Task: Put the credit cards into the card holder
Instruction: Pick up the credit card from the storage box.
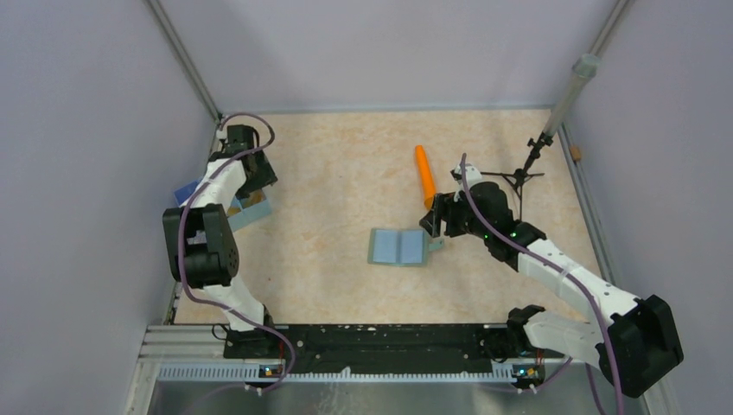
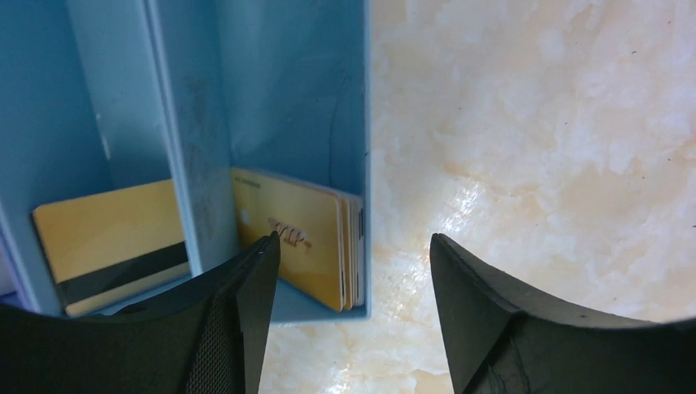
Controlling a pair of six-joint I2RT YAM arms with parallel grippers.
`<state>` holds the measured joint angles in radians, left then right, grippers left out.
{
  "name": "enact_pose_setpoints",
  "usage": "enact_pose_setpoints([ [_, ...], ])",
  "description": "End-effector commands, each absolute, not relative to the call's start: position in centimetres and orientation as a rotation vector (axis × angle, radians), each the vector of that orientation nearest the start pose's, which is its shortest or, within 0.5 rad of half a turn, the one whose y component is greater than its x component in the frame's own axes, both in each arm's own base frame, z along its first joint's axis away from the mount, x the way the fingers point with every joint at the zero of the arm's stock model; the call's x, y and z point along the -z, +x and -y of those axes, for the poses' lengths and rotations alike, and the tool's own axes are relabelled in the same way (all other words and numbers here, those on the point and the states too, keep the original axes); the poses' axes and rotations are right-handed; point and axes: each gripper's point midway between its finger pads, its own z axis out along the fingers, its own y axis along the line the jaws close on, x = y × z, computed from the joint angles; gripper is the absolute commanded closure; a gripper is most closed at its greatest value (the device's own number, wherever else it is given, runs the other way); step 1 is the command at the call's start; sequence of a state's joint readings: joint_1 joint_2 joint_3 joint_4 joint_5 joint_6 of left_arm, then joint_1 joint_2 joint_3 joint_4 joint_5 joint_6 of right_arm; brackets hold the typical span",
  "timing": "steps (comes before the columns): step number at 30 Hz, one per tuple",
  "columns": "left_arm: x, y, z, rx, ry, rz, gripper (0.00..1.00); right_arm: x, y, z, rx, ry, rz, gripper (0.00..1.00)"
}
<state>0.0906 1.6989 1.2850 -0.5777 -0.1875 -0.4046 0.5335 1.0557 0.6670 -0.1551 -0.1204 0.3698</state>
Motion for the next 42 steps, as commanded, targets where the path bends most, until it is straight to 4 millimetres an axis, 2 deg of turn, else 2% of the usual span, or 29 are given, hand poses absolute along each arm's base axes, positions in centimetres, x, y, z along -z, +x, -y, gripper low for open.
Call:
enact_pose_setpoints([
  [1, -10.4, 42.9, -5.3, -0.050, -0.649, -2.422, 0.31, -15.9, 27.0, -20.1, -0.687, -0.244, -2.110, 0.31],
  [5, -10.1, 42.9, -4.9, -0.008, -0.643, -2.429, 0.38, -15.8, 27.0, -20.1, -0.682, -0.240, -2.114, 0.31],
  [10, -11.0, 42.8, -4.5, 0.024, -0.625, -2.406, 0.48, -15.6, 27.1, -20.2, -0.694, -0.233, -2.119, 0.32],
  [21, -12.2, 41.6, -4.6, 0.007, -0.609, -2.387, 0.58, -15.5, 27.0, -20.5, -0.711, -0.229, -2.130, 0.33],
  [23, -11.8, 41.2, -5.1, -0.034, -0.625, -2.405, 0.57, -15.6, 27.0, -20.5, -0.712, -0.226, -2.130, 0.33],
  [26, -11.3, 40.7, -6.0, -0.095, -0.662, -2.427, 0.45, -15.6, 26.9, -20.5, -0.714, -0.227, -2.131, 0.33],
  [30, -10.2, 40.6, -6.1, -0.074, -0.696, -2.457, 0.36, -15.5, 26.8, -20.3, -0.710, -0.224, -2.132, 0.33],
  [36, -8.3, 40.8, -6.0, -0.079, -0.699, -2.530, 0.33, -15.8, 26.7, -20.2, -0.709, -0.223, -2.126, 0.33],
  [42, -7.9, 41.1, -5.4, -0.033, -0.680, -2.551, 0.32, -15.9, 26.7, -20.2, -0.709, -0.219, -2.125, 0.33],
])
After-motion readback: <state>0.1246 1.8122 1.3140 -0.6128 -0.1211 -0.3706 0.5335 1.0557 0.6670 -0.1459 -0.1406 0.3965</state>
